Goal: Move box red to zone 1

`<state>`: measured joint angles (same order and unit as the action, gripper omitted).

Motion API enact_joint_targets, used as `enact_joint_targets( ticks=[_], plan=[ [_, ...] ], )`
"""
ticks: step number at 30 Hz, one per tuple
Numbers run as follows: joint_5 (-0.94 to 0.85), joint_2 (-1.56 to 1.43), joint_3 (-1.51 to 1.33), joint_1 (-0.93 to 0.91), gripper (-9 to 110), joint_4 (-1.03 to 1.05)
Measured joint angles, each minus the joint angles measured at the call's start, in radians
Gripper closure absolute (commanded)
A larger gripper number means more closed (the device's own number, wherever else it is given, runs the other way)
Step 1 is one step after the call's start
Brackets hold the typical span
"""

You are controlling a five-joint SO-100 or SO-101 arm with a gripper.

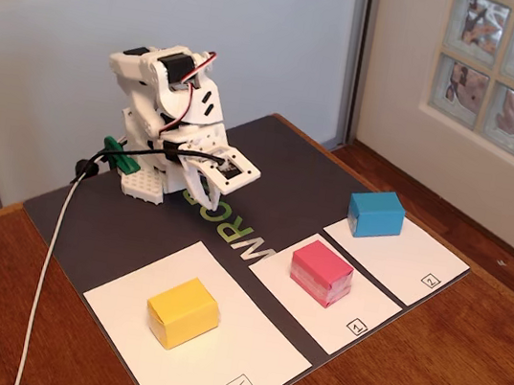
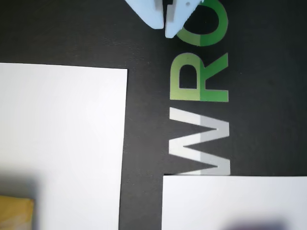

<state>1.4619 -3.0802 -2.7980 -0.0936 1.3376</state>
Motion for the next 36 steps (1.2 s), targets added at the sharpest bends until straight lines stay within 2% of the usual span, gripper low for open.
enact_joint_targets(
  ticks=[17, 36],
  plan=[
    [-0.008, -0.207, -0.141, 0.031, 101, 0.055],
    [0.021, -0.207, -0.196, 0.031, 101, 0.094]
  ],
)
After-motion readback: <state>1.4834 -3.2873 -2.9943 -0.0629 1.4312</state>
